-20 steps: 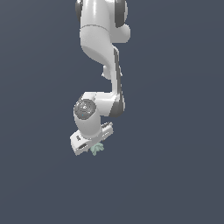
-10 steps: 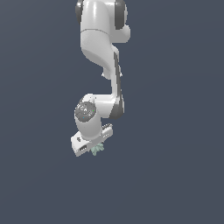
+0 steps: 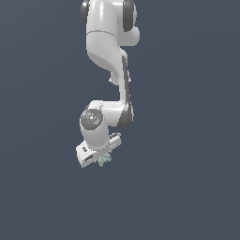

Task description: Pick up the object and move it to a goal position.

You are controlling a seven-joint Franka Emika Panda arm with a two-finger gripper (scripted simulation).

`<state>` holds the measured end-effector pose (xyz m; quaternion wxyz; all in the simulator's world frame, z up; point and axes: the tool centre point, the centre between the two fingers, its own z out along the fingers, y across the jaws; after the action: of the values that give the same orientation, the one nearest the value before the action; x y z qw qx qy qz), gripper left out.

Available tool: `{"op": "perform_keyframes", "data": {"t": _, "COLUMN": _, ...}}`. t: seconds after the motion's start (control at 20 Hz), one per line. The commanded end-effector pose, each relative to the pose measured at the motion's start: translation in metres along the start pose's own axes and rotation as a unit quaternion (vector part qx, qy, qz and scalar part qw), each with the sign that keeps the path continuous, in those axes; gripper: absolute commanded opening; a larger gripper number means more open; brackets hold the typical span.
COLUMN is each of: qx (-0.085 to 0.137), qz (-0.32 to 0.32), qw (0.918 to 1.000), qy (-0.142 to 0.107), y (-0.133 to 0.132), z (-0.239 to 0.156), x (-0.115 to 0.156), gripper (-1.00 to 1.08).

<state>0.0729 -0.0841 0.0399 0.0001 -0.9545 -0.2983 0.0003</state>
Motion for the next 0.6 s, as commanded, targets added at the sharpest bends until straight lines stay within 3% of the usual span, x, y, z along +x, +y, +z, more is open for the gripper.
{"op": "perform_keyframes", "data": {"t": 0.0, "qx": 0.000, "qz": 0.000, "qw": 1.0000, "qy": 0.000, "y": -0.002, "z": -0.002, "x": 0.000, "gripper": -1.00}}
{"op": "perform_keyframes", "data": {"t": 0.55, "qx": 0.000, "qz": 0.000, "qw": 1.0000, "qy": 0.000, "y": -0.034, "z": -0.036, "x": -0.003, "gripper": -1.00}}
